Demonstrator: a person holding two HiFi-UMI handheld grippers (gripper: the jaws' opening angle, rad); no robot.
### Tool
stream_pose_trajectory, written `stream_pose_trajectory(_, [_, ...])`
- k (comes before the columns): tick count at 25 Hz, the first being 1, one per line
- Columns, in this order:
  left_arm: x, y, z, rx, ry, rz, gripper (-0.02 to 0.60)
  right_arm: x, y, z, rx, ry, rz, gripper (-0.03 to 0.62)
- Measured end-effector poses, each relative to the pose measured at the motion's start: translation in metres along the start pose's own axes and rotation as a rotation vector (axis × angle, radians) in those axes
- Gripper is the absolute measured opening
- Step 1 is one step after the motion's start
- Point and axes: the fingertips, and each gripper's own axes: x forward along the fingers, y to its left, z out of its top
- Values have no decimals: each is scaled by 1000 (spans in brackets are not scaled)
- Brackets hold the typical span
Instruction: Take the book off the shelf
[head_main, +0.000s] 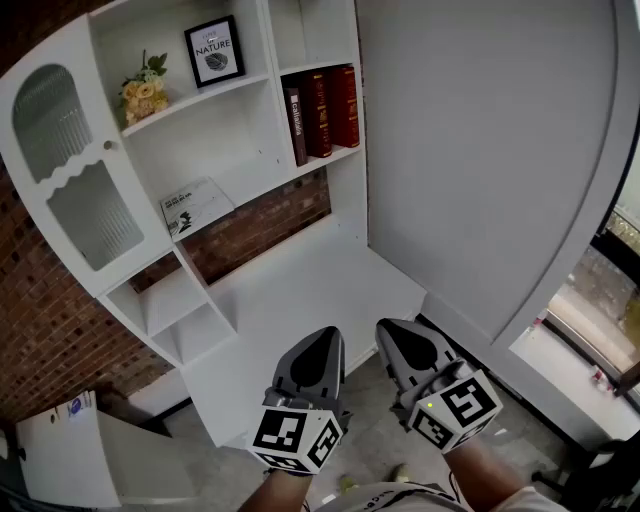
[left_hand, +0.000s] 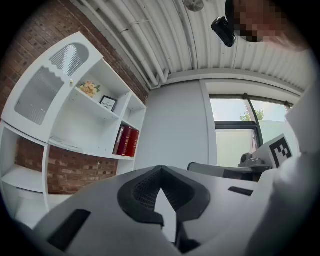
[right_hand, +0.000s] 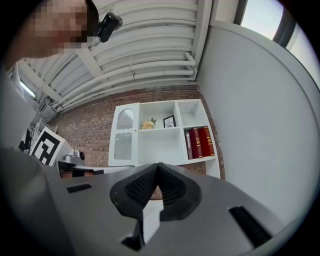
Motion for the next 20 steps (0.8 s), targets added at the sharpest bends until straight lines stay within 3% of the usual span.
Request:
stream_pose_trajectory(12, [-21,38,3,13,-3,-25,11,25,37,-4,28,-44,14,17])
stream_pose_trajectory(20, [-1,51,3,11,2,-24,11,40,13,-3,61,-76,-3,18])
